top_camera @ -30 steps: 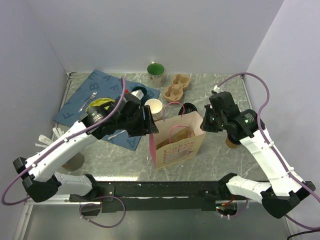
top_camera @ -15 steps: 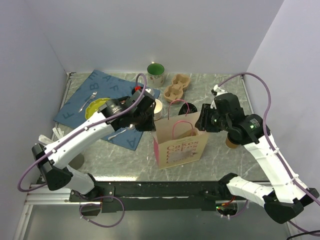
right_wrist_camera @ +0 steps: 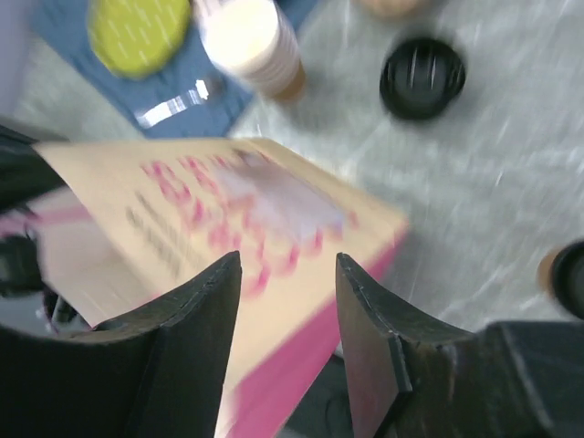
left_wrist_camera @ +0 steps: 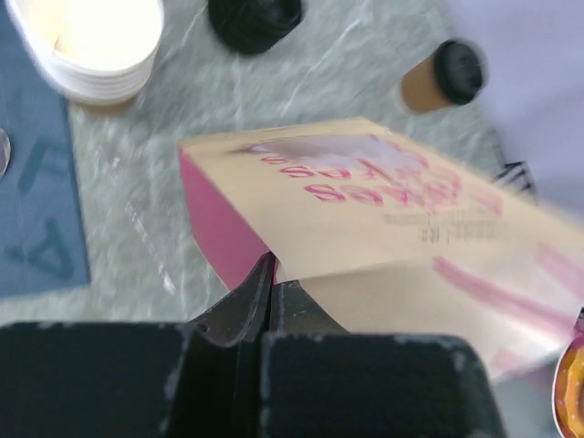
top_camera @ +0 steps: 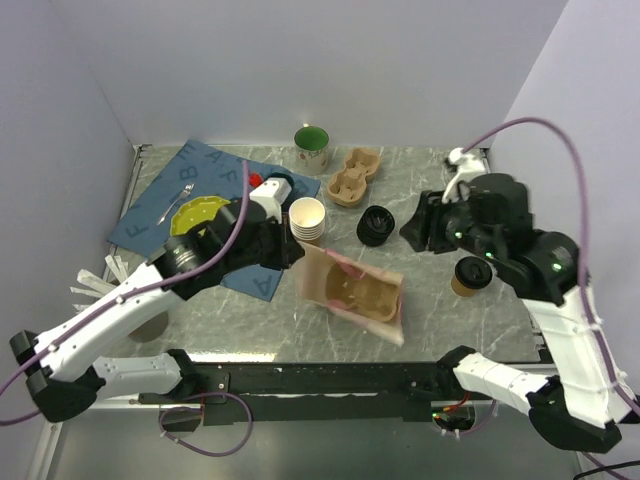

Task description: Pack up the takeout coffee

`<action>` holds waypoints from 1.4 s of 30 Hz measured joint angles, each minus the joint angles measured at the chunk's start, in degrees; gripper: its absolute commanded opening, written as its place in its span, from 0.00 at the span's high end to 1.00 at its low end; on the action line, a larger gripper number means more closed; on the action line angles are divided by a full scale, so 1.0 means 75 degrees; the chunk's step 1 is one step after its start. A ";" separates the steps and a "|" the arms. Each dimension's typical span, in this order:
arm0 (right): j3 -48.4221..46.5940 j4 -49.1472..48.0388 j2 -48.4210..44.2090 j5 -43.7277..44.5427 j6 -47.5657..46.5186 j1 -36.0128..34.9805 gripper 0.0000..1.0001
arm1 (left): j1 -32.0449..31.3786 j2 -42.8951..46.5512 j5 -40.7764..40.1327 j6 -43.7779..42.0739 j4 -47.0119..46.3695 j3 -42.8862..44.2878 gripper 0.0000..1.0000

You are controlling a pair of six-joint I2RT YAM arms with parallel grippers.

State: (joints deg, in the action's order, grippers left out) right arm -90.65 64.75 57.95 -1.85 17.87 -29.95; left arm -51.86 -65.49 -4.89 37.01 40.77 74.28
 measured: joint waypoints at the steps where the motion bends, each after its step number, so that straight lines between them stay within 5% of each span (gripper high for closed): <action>1: -0.0230 -0.0026 -0.0017 0.0061 -0.0044 0.0000 0.46 | 0.0000 0.0163 0.0050 -0.0096 -0.0289 -0.0169 0.99; 6: -0.0641 -0.0399 -0.0405 0.0714 -0.0175 0.0000 0.45 | -0.0006 0.0729 0.0539 -0.0434 -0.1483 -0.1183 0.99; 14: -0.0146 -0.0414 -0.0755 0.1192 -0.0143 0.0000 0.46 | -0.0038 0.0772 0.0434 -0.0379 -0.1422 -0.1617 0.99; 23: -0.0405 0.0370 0.0032 0.0749 -0.0035 0.0000 0.47 | -0.0047 -0.0358 -0.0801 0.0533 0.0921 0.0944 0.98; 27: -0.0423 0.0804 0.0428 0.0259 0.0082 0.0000 0.47 | -0.0047 -0.0632 -0.0941 0.1035 0.1757 0.1250 0.89; 33: -0.0501 0.1437 0.0723 -0.0836 0.0297 0.0000 0.47 | -0.0050 -0.1285 -0.0938 0.1556 0.2707 0.1652 0.56; 42: -0.0239 0.1658 0.0157 -0.1274 0.1311 0.0000 0.50 | -0.0038 -0.1664 -0.1145 0.1475 0.3328 0.2486 0.40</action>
State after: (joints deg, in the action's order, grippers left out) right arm -92.44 77.19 59.13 -11.40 27.70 -29.95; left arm -52.14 -77.97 -13.47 48.07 65.73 92.92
